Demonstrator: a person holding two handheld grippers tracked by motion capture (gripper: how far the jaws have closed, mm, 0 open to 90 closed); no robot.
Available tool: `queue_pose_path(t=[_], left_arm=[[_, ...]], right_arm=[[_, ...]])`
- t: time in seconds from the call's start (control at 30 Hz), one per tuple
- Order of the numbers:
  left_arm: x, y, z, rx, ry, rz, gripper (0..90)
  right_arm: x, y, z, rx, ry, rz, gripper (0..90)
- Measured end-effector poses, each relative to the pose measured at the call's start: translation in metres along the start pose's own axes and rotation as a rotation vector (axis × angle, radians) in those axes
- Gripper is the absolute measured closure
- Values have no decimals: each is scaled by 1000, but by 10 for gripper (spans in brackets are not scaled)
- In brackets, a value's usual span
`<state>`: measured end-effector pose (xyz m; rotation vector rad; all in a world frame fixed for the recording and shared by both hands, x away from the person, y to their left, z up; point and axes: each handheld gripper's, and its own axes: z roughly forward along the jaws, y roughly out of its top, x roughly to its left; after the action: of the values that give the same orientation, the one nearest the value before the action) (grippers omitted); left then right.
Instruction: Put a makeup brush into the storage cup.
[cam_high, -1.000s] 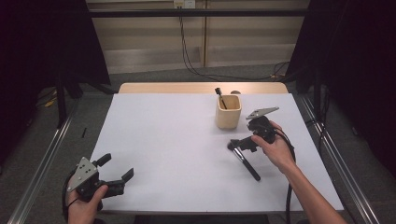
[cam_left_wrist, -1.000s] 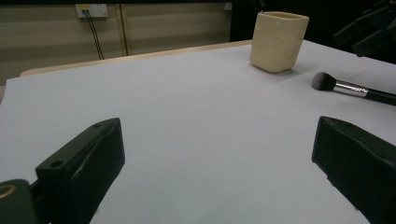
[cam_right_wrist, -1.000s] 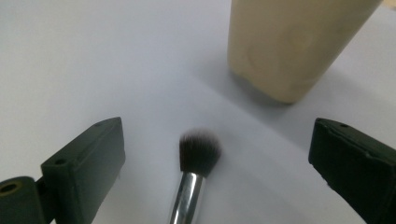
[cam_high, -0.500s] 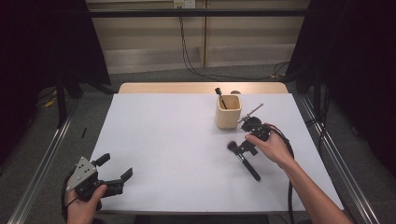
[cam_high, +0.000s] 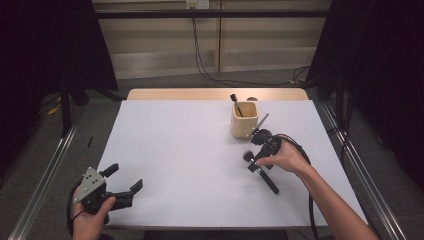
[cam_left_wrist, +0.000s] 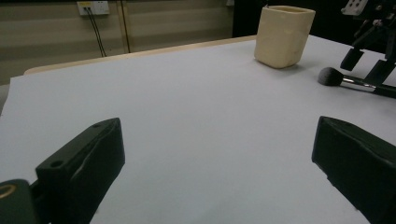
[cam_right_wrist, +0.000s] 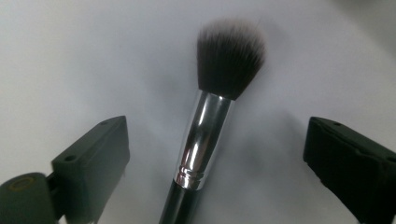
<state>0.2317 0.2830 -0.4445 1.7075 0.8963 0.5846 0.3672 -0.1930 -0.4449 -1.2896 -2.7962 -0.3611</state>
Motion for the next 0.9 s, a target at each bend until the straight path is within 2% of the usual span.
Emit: queue_pose_path(t=[0.07,0.13,0.17,0.2,0.33,0.37,0.43,0.57,0.7,0.9], left_arm=[[1,0,-1,-1,0,2,26],[1,-1,-1,0,2,-1,26],[1,0,-1,0,1,-3,26],[1,0,-1,-1,0,-3,26],[0,0,0,2,-2,2,26],[0,0,0,6,0,6,26],[1,0,0,6,-1,3,26],[1,0,1,11,-2,14,25],[1,0,0,10,-1,13,26],[1,-1,0,15,-4,17,26]], right_arm=[[0,0,2,8,-1,-1,145],[0,0,3,4,4,-9,242],[1,0,3,7,4,-26,261],[2,0,3,8,7,-23,256],[4,1,7,24,2,-13,336],[4,1,8,22,-8,-20,339],[8,0,8,27,-43,-30,393],[10,0,8,33,-80,-35,490],[8,-1,7,37,-84,-41,620],[5,0,6,49,-77,-28,711]])
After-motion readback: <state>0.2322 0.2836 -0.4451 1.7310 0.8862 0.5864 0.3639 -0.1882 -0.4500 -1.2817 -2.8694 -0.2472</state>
